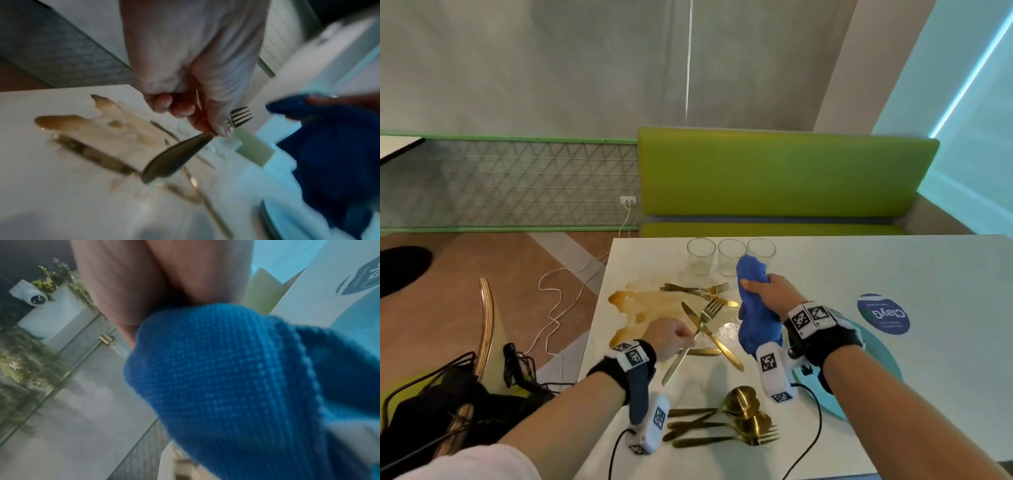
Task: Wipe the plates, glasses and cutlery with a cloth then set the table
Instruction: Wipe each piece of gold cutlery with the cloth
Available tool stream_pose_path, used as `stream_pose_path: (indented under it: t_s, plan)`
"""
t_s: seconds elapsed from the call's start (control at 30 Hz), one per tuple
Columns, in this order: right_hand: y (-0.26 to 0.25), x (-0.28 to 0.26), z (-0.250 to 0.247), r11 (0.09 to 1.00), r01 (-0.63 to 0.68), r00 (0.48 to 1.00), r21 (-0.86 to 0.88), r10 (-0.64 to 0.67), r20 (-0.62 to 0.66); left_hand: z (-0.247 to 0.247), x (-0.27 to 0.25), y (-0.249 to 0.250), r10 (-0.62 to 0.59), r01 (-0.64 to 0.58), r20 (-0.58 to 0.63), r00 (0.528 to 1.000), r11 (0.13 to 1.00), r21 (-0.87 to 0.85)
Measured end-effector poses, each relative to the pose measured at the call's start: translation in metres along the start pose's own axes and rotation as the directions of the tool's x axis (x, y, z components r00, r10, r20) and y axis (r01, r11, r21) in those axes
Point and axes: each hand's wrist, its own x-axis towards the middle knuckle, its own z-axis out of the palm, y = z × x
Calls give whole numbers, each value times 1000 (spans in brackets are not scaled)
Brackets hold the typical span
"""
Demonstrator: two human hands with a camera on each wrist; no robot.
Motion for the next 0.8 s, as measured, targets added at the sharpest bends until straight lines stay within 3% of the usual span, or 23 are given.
stream_pose_path:
  t_s: [0.13,0.33,0.53,0.63,0.8]
  plan:
    - [5,-10,-9,999,-26,998,26,27,-62,50,-15,-20,9,-55,205,979,974,220]
    - [28,-19,-12,996,-61,995,-59,56,-80,84,-14,-32,-69,-38,284,956,934,355]
    - [30,2,-27,996,-61,994,-58,55,-93,82,7,-28,-42,-95,349,936,926,366]
    - [29,20,-30,997,-55,997,57,58,-44,64,30,-13,17,-125,292,956,927,353]
    - [24,56,-39,945,-196,980,260,185,69,22,96,18,12,-21,35,999,957,288]
